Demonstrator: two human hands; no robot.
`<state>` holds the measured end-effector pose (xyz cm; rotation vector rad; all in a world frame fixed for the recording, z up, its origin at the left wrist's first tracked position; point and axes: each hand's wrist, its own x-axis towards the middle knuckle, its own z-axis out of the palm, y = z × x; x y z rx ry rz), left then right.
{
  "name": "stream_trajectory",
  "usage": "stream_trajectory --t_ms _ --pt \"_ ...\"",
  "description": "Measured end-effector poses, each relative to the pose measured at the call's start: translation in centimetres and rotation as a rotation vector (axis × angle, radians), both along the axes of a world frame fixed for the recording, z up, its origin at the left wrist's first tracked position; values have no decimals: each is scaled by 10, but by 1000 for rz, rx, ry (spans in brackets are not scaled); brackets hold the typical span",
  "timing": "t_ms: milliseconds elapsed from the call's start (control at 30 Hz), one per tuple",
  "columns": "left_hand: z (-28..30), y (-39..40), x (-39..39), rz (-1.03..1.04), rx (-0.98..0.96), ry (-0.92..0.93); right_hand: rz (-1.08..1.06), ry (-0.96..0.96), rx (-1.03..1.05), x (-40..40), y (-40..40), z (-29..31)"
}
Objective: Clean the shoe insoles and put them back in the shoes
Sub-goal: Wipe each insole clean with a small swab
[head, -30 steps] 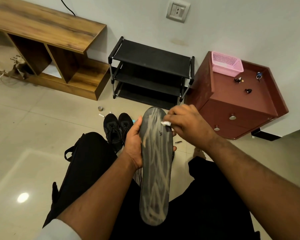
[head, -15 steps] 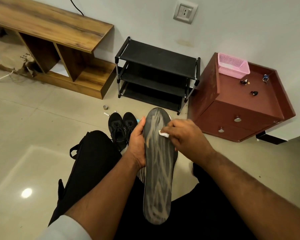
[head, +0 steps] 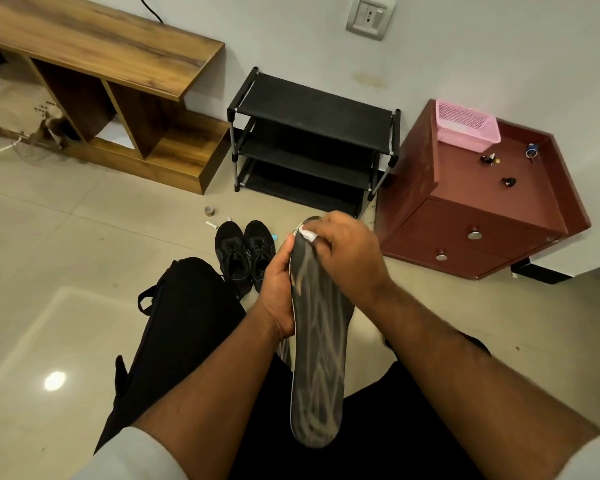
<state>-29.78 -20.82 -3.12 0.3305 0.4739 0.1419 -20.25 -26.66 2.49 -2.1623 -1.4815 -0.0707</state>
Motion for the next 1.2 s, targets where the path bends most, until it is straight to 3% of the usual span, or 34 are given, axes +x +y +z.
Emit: stream_trajectory --t_ms 100,200,300,433,633,800,1033,1200 --pt "0 0 1 11 -10 37 37 11 -10 -13 -7 -5" --pt "1 -1 3 0 -44 16 141 -165 -116 1 -9 1" --pt "2 -2 5 -40 -20 -5 95 -274 -146 26 -6 10" --pt "2 0 6 -53 0 -2 -7 -195 -118 31 5 17" --pt "0 -1 6 12 -5 42 145 -48 -80 1 9 12" --pt "2 -1 6 -61 5 23 -92 -16 0 30 17 11" --pt "-2 2 3 33 0 97 38 53 39 -22 -2 -2" --pt "-1 0 6 21 18 84 -136 93 82 -5 3 -6"
